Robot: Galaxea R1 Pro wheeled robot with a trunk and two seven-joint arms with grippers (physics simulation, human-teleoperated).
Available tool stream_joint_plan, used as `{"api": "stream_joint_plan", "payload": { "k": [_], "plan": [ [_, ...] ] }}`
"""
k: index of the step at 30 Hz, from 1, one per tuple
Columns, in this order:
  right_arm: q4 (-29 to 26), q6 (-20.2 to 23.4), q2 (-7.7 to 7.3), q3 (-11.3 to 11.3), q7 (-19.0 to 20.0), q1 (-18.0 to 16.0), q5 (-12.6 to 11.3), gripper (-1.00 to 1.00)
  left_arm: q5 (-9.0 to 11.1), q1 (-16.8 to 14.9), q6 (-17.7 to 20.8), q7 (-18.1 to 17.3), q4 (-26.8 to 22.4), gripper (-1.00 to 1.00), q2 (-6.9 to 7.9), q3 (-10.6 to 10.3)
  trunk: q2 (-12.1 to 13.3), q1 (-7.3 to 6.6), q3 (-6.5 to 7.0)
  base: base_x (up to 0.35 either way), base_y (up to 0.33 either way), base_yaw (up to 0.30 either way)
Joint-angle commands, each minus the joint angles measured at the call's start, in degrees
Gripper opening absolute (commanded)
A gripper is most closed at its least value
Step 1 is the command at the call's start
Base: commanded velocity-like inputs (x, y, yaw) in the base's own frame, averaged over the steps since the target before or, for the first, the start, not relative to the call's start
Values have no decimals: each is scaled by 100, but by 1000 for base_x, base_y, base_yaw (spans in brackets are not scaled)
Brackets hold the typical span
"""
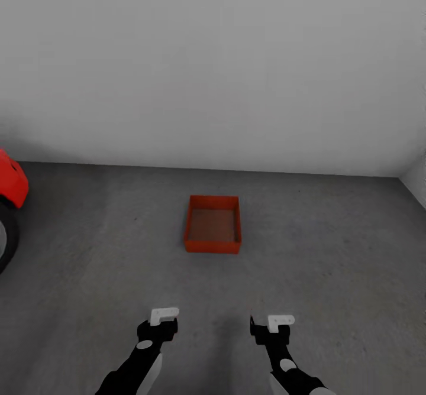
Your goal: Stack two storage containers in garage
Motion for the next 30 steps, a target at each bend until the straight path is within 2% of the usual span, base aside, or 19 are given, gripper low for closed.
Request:
{"api": "stream_joint_plan", "payload": {
  "k": [1,16,25,30],
  "plan": [
    [6,-6,0,48,-56,-4,9,100,60,-1,27,51,-12,100,5,-44,-5,-3,-5,-346,0,0],
    [6,-6,-1,48,-56,-4,9,100,68,-1,27,51,-33,100,19,-42,-5,-3,-5,-346,0,0],
    [8,10,-58,48,-56,-3,-1,100,76,-1,-38,-13,2,100,65,-29,-5,-3,-5,-24,0,0],
    [39,98,-102,41,-91,0,-15,100,78,-1,-38,-28,80,100,230,-17,-5,-3,-5,-1,0,0]
  ]
}}
